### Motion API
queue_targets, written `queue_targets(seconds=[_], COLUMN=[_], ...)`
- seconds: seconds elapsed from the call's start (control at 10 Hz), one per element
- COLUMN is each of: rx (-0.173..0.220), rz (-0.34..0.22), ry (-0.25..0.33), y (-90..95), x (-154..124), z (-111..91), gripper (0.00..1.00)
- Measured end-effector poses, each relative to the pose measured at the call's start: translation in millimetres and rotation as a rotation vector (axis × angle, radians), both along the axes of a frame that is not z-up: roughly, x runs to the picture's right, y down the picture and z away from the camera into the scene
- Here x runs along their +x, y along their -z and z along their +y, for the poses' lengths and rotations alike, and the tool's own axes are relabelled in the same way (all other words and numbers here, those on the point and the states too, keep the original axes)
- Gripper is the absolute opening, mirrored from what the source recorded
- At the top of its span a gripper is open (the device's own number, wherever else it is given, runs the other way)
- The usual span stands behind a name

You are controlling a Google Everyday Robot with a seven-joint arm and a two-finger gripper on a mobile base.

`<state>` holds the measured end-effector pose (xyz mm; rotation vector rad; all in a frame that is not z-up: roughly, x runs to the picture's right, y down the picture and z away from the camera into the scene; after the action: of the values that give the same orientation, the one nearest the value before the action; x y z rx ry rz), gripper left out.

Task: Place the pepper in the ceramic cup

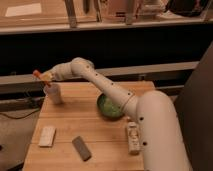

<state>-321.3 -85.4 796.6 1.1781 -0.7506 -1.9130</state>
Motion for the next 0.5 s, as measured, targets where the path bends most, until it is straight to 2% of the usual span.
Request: queue_targets(seconds=[0.5], rx=[0.002], rz=[-0.016], ry=[0.006], y=[1.2], x=[2.2], z=[-0.1], gripper=[0.8])
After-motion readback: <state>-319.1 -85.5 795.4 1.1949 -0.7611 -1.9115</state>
